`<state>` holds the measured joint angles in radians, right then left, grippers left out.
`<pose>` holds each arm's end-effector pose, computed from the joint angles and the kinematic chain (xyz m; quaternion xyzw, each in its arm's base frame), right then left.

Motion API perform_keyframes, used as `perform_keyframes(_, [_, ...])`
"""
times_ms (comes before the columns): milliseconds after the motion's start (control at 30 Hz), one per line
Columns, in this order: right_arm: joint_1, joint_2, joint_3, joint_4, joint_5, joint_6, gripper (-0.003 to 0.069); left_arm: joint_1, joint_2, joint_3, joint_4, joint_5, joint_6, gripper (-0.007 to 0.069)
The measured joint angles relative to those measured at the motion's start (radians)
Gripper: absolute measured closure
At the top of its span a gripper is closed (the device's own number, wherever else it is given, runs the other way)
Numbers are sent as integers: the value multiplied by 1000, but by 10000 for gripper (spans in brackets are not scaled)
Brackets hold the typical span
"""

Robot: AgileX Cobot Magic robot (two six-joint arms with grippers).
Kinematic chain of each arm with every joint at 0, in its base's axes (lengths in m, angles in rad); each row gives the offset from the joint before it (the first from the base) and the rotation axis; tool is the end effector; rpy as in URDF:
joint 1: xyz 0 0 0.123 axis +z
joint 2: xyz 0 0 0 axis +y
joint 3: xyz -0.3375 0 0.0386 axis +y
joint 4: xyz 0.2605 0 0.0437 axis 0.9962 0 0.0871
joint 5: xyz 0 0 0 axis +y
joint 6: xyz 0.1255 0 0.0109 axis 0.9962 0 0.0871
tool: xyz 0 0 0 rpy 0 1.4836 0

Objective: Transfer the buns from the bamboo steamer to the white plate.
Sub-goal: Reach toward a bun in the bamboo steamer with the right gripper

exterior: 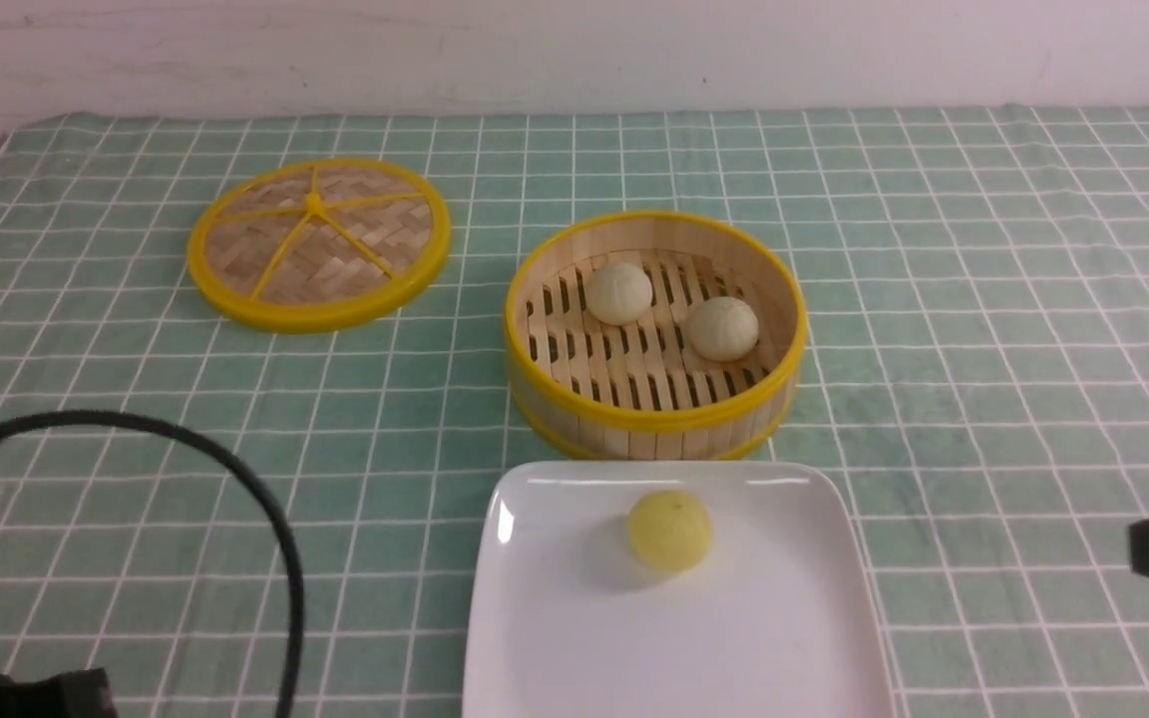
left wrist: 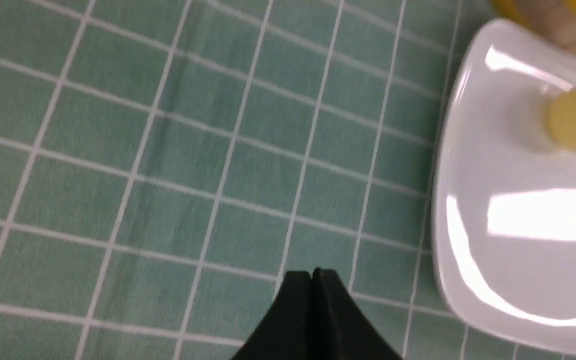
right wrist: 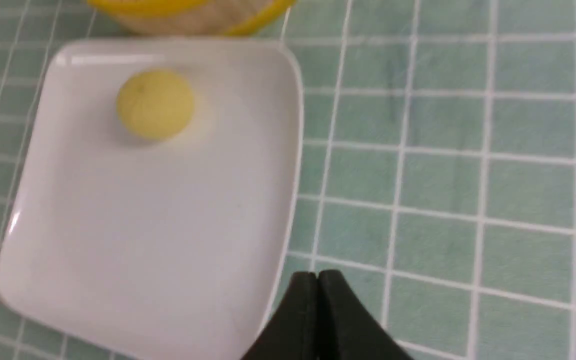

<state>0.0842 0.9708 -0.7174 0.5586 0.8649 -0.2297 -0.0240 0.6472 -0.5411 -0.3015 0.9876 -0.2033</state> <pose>0.1666 0.0651 0.3066 -0.0298 0.9333 0.2306 0.2737 0.0843 -0.0333 0.2714 -0.1294 0.9418 -0.1737 0.2572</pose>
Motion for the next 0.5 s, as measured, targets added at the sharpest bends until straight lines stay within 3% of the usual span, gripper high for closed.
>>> perform_keyframes(167, [42, 249, -147, 187, 75, -190, 592, 0, 137, -1, -39, -20, 84, 623])
perform_keyframes(267, [150, 444, -308, 277, 80, -288, 489, 0, 212, -2, -56, -59, 106, 623])
perform_keyframes(333, [203, 574, -426, 252, 83, -291, 426, 0, 245, -2, -69, -74, 107, 622])
perform_keyframes(433, [244, 696, -565, 163, 92, -237, 391, 0, 263, -2, -74, -79, 108, 620])
perform_keyframes(500, [273, 825, -730, 8, 100, -127, 381, 0, 266, -3, -78, -83, 108, 617])
